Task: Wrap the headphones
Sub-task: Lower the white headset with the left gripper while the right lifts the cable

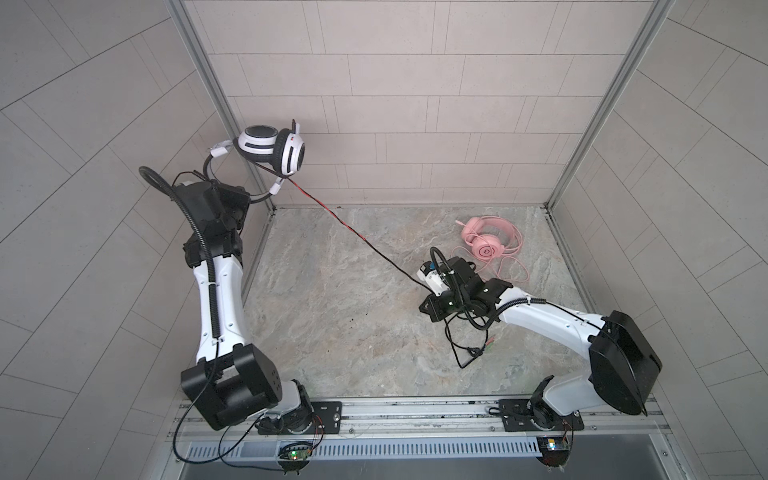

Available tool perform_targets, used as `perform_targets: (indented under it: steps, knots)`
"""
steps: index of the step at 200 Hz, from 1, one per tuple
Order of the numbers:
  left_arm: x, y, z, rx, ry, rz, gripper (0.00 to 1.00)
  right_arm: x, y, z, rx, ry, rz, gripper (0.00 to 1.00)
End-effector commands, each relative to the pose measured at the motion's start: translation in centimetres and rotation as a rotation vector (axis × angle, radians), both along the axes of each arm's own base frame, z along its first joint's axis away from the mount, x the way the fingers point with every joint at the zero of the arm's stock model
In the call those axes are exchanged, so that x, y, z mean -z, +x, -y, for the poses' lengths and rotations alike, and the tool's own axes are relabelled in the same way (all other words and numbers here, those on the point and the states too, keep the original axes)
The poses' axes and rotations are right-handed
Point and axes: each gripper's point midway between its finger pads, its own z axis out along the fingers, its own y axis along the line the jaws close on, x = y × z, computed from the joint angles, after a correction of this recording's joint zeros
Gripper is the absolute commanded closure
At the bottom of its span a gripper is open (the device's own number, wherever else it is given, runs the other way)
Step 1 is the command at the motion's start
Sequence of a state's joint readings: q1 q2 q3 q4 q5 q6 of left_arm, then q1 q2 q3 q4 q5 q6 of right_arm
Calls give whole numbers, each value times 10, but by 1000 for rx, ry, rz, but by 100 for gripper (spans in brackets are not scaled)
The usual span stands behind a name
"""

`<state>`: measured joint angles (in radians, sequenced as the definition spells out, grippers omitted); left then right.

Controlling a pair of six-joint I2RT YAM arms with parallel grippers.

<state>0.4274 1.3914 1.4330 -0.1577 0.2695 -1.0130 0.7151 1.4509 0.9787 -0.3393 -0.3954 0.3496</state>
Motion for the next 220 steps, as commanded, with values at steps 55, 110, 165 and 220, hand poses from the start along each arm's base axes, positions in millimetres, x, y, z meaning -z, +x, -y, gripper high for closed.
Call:
perform_targets:
  steps: [55, 110, 165, 220]
  knots:
    - [33, 9, -26, -312, 308, -273, 100, -114, -38, -6, -180, -196, 374, 100]
    - [94, 20, 0, -232, 527, -524, 100, -229, -36, 27, -73, -105, 655, 100]
    - [100, 39, 65, -22, 824, -628, 100, -292, -19, 60, 43, -129, 851, 100]
    - [109, 44, 147, 345, 1166, -654, 100, -332, 4, 95, 177, -91, 933, 100]
